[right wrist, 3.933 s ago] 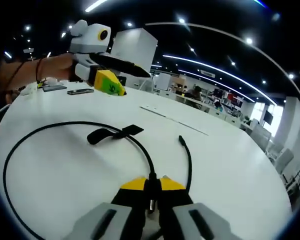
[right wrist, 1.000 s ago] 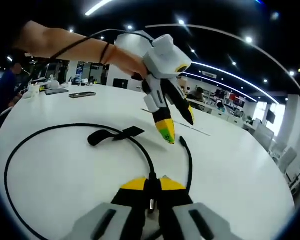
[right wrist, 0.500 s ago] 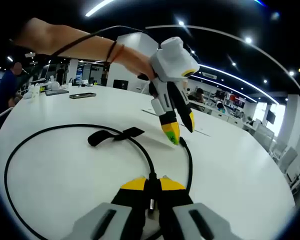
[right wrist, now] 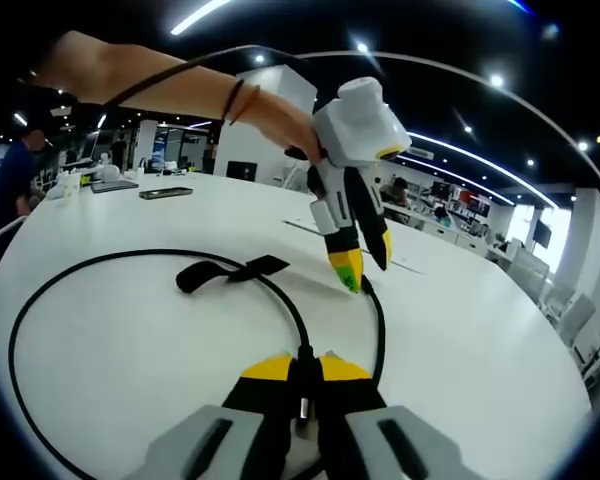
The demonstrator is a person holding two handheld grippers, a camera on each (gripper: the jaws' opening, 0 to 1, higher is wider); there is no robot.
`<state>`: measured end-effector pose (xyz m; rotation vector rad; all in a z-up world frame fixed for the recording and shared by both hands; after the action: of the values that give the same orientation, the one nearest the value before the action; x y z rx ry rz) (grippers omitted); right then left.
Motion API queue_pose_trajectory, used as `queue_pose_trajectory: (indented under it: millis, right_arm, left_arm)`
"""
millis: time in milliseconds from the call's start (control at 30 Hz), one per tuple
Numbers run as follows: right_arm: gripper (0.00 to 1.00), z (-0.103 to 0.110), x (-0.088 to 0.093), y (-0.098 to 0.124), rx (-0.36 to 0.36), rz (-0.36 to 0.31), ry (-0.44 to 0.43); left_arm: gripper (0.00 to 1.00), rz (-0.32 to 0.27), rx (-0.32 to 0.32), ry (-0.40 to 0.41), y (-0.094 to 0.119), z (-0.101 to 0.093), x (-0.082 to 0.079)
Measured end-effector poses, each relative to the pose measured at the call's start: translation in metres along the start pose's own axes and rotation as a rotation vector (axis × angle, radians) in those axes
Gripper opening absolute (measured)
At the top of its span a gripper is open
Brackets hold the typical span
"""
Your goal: Find the charging cable on the desk, coil it up and secure with Velcro.
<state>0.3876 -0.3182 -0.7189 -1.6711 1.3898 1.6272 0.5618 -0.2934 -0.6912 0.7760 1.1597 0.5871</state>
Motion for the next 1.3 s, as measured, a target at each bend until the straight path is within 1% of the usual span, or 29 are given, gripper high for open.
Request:
queue_pose_trajectory:
  millis: [167, 300, 333, 500, 667, 800, 1300]
  right_arm:
    - [0.09, -0.0004, 0.0004, -0.0003, 0.000, -0.002, -0.001]
    - [0.09, -0.0003, 0.0008, -0.0008, -0.001, -0.004, -0.003]
    - [0.09, -0.0004, 0.0008, -0.0010, -0.002, -0.004, -0.003]
    - [0.09, -0.0002, 0.0009, -0.0016, -0.004, -0.004, -0.002]
    - [0.09, -0.0003, 0.0011, -0.0018, -0.004, -0.007, -0.005]
    - [0.09, -0.0004, 0.0012, -0.0018, -0.004, -0.008, -0.005]
    - [0.09, -0.0010, 0.0020, -0.0004, -0.003, -0.012, -0.007]
  left_arm:
    - [0.32, 0.038, 0.010, -0.014, -0.0032, 0.0015, 0.0032]
    - [0.27, 0.049, 0.020, -0.021, -0.0053, 0.0024, 0.0023]
    - [0.26, 0.060, 0.027, -0.025, -0.0066, 0.0020, 0.0028]
    - [0.23, 0.076, 0.039, -0.034, -0.0066, 0.0023, 0.0022]
    - [0.16, 0.093, 0.054, -0.037, -0.0072, 0.0004, 0.0026]
    - [0.13, 0.095, 0.060, -0.031, -0.0076, -0.0011, 0.0024]
    - [0.10, 0.114, 0.062, -0.018, -0.0076, -0.0039, 0.0021]
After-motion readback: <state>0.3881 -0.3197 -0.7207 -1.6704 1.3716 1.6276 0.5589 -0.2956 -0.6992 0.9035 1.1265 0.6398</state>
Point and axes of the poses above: the point that each gripper's makers call its tool centre point, and the gripper's own axes: y roughly backward along the fingers, z roughly to its left, x roughly out of its underside, the point moved 5 cm from there along y, roughly backward along the fingers, and after that the axes turned 4 degrees about -z, right-handed, at the moved point
